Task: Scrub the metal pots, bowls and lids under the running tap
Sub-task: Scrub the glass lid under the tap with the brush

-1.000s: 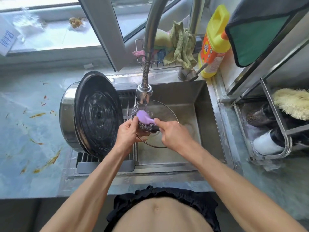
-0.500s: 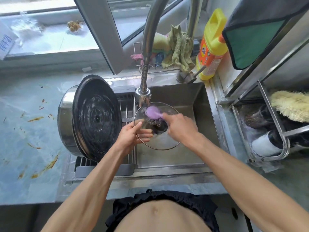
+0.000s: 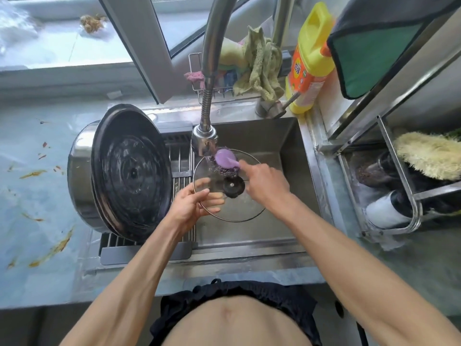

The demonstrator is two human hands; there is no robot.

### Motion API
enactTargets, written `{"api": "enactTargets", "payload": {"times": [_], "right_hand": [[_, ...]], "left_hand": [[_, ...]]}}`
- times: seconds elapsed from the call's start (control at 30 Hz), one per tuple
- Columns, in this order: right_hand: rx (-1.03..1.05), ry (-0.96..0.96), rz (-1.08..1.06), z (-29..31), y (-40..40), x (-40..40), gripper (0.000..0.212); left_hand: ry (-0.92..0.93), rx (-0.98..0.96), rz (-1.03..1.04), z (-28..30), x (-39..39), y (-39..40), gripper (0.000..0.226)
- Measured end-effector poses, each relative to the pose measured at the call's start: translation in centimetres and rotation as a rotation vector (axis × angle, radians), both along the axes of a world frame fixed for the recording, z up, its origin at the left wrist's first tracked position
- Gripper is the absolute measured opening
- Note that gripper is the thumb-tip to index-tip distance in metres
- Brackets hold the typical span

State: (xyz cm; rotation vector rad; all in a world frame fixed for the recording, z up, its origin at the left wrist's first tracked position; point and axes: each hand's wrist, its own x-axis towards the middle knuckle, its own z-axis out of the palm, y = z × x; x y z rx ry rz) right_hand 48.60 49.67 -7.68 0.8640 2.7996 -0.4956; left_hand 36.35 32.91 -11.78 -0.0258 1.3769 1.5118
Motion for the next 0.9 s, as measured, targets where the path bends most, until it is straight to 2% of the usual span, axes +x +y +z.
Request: {"api": "enactTargets", "payload": {"times": [0.1,0.17,0.27,0.37,0.47,0.57,0.67,0.8,0.9], "right_hand": [[0.064,-0.096,-0.071,0.0,1.6,1.6,0.059],[0.027,-0.128,-0.084,0.4,0.6,2.7,0.060],[-0.168,-0.161,-0.057,1.6,-2.0,4.2,0.055],[-0.316,-0.094,0.009,2.0,-4.5,4.8,0.044],[-0.267,0.012,0.024,1.9,-4.0,3.1,0.039],[-0.186,0.053,-0.008,1.3,-2.2,0.5,0.046],[-0.087,0.024,-0.057,1.0,0.0,-1.4,0.056],[0.000,-0.085,-0.109,0.6,1.4,0.4,0.051],[-0.056,-0.131,-0.086,1.1,-0.3,3.0,0.055]], "left_hand": [[0.052,-0.011,0.079,0.1,-0.6,-0.4,0.026],[0.086,-0.028,0.144,-0.1,-0.8,-0.2,0.024],[0.117,-0.054,0.223,-0.7,-0.7,0.6,0.020],[0.166,-0.108,0.209,-0.5,-0.1,1.2,0.024],[0.169,-0.092,0.137,0.2,0.7,0.8,0.030],[0.197,-0.051,0.034,0.8,1.0,0.2,0.025],[0.207,-0.064,0.054,1.0,1.2,-0.1,0.021],[0.214,-0.072,0.155,1.0,0.8,-0.4,0.022],[0.203,-0.084,0.222,0.8,0.3,0.2,0.022]]}}
